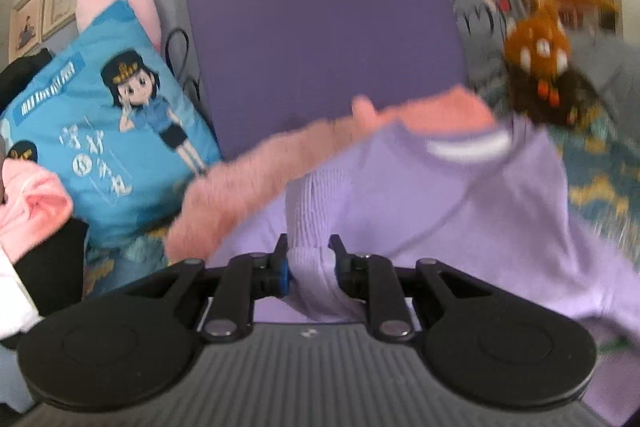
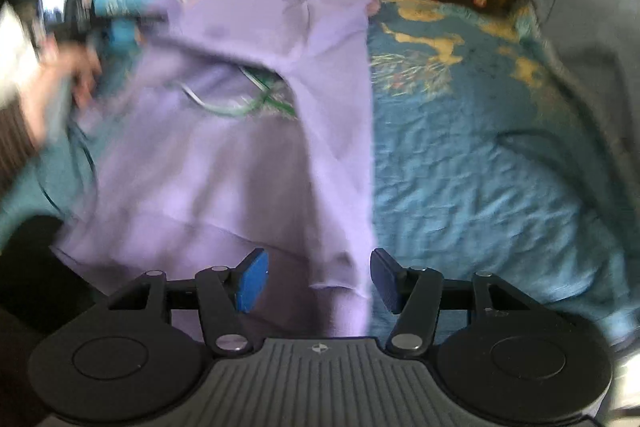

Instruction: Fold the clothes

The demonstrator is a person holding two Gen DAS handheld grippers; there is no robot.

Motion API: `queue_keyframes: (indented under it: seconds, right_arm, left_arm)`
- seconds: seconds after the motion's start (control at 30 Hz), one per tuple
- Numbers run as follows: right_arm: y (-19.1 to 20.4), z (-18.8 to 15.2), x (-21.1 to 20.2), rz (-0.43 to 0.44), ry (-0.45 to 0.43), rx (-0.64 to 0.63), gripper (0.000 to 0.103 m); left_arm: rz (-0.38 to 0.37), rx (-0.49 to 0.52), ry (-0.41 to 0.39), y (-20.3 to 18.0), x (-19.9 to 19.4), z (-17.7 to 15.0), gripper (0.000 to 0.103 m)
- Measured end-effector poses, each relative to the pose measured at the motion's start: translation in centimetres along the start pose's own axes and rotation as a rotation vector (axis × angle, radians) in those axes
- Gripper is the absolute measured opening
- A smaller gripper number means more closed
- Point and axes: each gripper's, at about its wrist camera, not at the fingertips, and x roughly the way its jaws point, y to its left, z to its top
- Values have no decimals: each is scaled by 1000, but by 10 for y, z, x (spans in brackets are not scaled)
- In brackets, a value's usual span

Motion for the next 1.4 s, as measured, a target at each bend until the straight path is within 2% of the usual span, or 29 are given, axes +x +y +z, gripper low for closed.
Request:
queue_keyframes:
  seconds: [0.03,0.07,0.1,0.13,0.17,0.2,0.3,0.37,0.5,0.6,0.73,0.77,0.83,0.93,1.03,1.1,1.17,1.23,1.33,1.4]
  right_arm:
    - [4,-1,2,-47,11,-31,56]
    - [4,-3,3,-57,20,-42,56]
    - [5,-5,5,-63,34,-50,51]
    - [5,-6,8,-54,57,-48,36]
    - [5,-7,10,-35,76,-48,25]
    - [6,-8,10,-17,88,-49,21]
    - [11,-4,-3,39,45,-40,15]
    - [11,2,-7,134,38,9,14]
    - [23,13,-2,297,51,26,14]
    - [38,18,24,391,121,18,15]
    - [48,10,70,430,271,41,21]
    - [46,10,69,444,270,47,23]
    - [44,10,65,472,264,59,38]
    - [30,21,42,497,180,62,49]
    - [10,40,28,471,80,87,56]
    - [-4,54,27,438,34,117,57]
    - [-19,64,31,410,10,173,57]
    - [-35,74,37,405,-24,261,57]
    - [-60,88,46,426,-60,446,57]
    - [-67,99,50,425,-82,495,57]
  left_arm:
    - [-10,-8,-11,2,-1,8,20]
    - [-19,-12,-21,3,-2,16,21]
    - [-27,-6,-24,3,-1,23,21]
    - [-36,2,-23,3,0,29,21]
    - [-45,10,-23,2,0,35,21]
    - [-53,20,-22,2,1,40,21]
    - [-63,40,-23,5,-3,56,21]
    - [-66,51,-25,9,-6,67,21]
    - [-36,81,-34,18,-12,78,21]
    - [-13,103,-35,24,-14,83,22]
    - [-3,110,14,23,2,64,22]
    - [-4,98,6,23,2,60,22]
    - [-6,75,-14,25,0,52,22]
    - [-25,41,-84,28,-15,46,22]
    - [-131,64,-228,26,-45,39,22]
    - [-239,149,-329,17,-68,33,28]
    - [-345,260,-412,4,-91,27,28]
    - [-423,390,-455,-16,-109,19,28]
    - [-512,535,-476,-44,-126,0,28]
    - [-555,603,-487,-57,-136,-15,28]
